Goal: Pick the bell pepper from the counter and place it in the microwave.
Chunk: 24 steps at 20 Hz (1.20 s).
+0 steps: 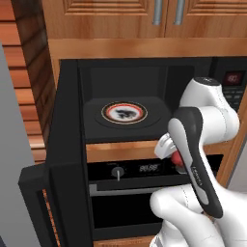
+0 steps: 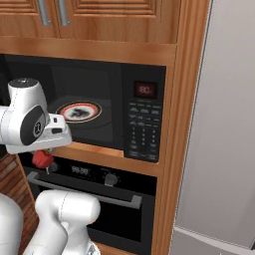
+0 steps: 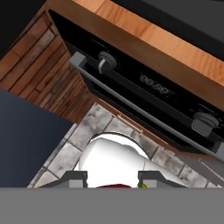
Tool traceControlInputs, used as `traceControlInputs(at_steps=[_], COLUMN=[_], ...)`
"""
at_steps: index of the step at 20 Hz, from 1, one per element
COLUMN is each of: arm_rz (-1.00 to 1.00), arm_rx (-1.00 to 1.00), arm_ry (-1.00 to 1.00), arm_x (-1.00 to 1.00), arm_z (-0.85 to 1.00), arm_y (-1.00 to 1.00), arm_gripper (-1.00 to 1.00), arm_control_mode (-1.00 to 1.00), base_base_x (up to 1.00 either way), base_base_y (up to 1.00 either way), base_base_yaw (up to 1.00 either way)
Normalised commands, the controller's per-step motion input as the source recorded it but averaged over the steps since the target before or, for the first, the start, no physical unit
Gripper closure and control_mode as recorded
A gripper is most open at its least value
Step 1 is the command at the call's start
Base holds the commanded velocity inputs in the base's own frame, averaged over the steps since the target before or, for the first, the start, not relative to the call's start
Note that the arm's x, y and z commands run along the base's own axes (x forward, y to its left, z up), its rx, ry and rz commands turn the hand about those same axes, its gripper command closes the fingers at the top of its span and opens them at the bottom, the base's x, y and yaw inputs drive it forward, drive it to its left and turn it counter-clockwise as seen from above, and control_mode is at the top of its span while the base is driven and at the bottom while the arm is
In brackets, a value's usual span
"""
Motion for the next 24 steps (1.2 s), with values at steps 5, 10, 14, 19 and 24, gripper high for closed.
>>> traceControlInputs(at_steps=[5, 10, 14, 19, 24], arm_rz=[0.00, 0.00, 0.00, 0.00, 0.00], arm_rx=[0.00, 0.00, 0.04, 0.08, 0.13], arm_ry=[0.00, -0.16, -0.17, -0.21, -0.32], arm_x=[0.08, 0.95, 1.00, 0.52, 0.13], arm_z=[0.00, 0.21, 0.23, 0.12, -0.01], arm_y=[0.02, 0.19, 0.22, 0.56, 0.38], arm_gripper=[1.00, 1.00, 1.00, 1.00, 1.00], arm_control_mode=[-1.00, -1.00, -1.00, -1.00, -1.00], base_base_x=[0.06, 0.00, 0.00, 0.00, 0.00], base_base_y=[0.00, 0.00, 0.00, 0.00, 0.00], base_base_yaw=[0.00, 0.00, 0.00, 0.00, 0.00])
